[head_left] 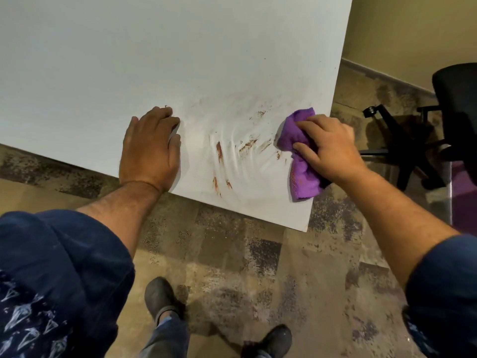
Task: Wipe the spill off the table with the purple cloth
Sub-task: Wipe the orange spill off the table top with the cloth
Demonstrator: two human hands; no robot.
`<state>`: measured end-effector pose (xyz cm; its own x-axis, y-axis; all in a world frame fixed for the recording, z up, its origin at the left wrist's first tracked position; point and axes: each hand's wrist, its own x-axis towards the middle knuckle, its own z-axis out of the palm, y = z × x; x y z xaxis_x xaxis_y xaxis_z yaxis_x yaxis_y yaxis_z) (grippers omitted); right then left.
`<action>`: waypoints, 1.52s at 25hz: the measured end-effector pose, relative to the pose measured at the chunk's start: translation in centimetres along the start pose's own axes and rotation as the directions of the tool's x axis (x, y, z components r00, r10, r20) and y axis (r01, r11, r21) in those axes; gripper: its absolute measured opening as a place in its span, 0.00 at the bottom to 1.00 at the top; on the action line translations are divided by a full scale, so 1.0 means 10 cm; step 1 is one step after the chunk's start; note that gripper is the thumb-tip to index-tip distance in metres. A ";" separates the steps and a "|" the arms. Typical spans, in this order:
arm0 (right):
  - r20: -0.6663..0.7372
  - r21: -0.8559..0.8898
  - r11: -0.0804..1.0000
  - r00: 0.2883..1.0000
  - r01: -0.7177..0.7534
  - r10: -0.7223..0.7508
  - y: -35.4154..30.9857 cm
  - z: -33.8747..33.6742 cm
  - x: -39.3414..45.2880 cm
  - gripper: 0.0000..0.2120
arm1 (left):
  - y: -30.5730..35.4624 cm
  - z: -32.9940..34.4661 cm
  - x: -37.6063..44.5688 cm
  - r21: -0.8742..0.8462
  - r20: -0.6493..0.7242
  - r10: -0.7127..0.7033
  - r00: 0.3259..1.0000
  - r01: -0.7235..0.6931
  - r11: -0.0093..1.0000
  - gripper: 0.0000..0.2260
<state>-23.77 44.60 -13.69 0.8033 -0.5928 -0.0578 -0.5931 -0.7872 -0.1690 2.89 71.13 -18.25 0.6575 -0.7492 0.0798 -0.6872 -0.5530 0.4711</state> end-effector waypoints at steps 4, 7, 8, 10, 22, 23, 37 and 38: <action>-0.168 0.233 0.955 0.960 -0.184 0.225 -0.35 0.32 0.01 0.13 | -0.02 0.03 0.00 0.015 -0.014 0.010 1.000 -0.009 1.000 0.16; -0.207 0.305 0.923 0.929 -0.235 0.306 -0.84 0.43 -0.12 0.10 | -0.01 0.04 0.00 0.021 -0.017 0.021 1.000 -0.021 1.000 0.16; -0.202 0.322 0.921 0.935 -0.217 0.291 -1.07 0.47 -0.20 0.10 | -0.01 0.04 0.00 0.028 -0.014 0.024 1.000 -0.023 0.999 0.16; -0.163 0.302 0.949 0.976 -0.092 0.147 -1.49 0.55 -0.38 0.10 | -0.03 0.03 0.00 0.037 -0.017 0.027 0.999 -0.026 0.999 0.16; -0.309 0.304 0.916 0.882 -0.261 0.354 -1.39 0.52 0.05 0.18 | 0.01 0.01 -0.01 0.052 -0.009 0.027 1.000 -0.027 0.998 0.16; -0.295 0.329 0.926 0.912 -0.183 0.285 -1.59 0.57 -0.05 0.17 | 0.00 0.01 -0.01 0.061 -0.007 0.024 1.000 -0.024 0.998 0.16; -0.153 0.237 0.971 0.987 -0.015 0.052 -1.82 0.51 0.18 0.10 | -0.01 0.01 -0.03 0.007 -0.034 0.036 0.999 -0.035 0.999 0.18; -0.136 0.236 0.971 0.991 0.029 0.004 -1.84 0.55 0.00 0.10 | -0.01 0.01 -0.03 0.009 -0.028 0.029 0.999 -0.029 1.000 0.18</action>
<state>-12.59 60.01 -15.96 0.7862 -0.6133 0.0758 -0.5402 -0.7416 -0.3977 2.72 71.35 -18.35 0.6458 -0.7544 0.1176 -0.7085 -0.5348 0.4604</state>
